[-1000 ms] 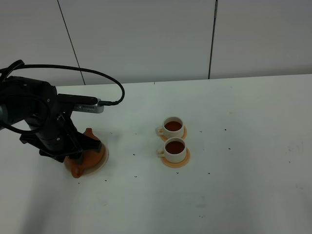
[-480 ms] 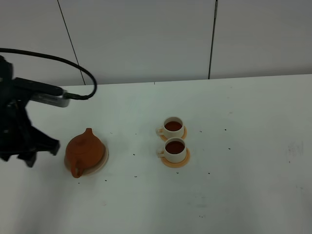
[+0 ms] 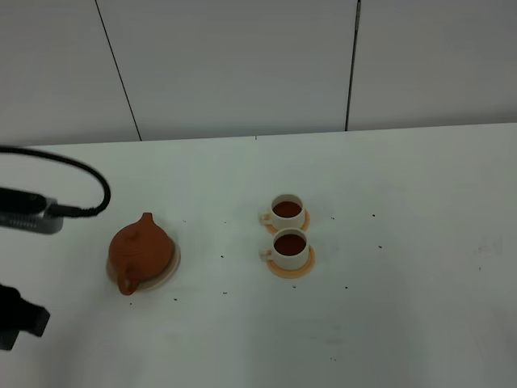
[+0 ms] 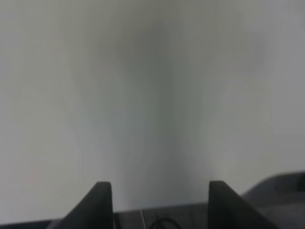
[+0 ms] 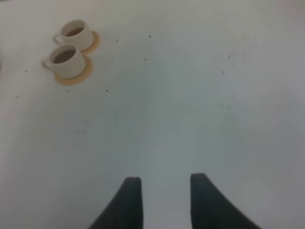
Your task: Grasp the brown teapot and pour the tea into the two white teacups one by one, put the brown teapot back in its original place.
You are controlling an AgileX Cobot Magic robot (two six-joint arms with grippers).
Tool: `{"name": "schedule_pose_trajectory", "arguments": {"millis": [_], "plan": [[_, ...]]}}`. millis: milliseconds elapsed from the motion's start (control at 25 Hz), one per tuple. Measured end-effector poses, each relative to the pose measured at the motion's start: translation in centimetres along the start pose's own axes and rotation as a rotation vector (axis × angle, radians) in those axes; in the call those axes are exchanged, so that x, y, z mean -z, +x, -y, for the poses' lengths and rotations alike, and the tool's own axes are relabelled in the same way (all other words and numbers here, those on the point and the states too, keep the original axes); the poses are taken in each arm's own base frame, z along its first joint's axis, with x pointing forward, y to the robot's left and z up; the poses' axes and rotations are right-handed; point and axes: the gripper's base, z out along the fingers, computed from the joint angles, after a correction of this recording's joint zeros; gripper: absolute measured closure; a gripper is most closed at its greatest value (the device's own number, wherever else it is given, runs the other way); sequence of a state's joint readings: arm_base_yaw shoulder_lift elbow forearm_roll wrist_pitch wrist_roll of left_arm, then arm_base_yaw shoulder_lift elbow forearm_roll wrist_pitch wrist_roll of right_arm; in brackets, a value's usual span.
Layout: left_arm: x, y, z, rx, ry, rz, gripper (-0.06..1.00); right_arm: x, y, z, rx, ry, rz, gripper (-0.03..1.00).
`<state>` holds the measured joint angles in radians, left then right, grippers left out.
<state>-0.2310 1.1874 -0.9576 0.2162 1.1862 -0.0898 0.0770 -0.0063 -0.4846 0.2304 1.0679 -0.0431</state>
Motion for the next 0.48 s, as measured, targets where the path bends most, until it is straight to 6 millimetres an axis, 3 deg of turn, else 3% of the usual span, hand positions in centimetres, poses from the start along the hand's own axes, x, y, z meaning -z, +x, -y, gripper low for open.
{"name": "schedule_pose_trajectory", "arguments": {"millis": [280,480], "plan": [[-0.7,7.2,0.3,0.016,0.04,0.052,0.43,0.0,0.0,0.0,0.0,0.0,0.0,0.73],[-2.5,10.0,1.0,0.028,0.084,0.14,0.43,0.0,0.0,0.0,0.0,0.0,0.0,0.73]]}}
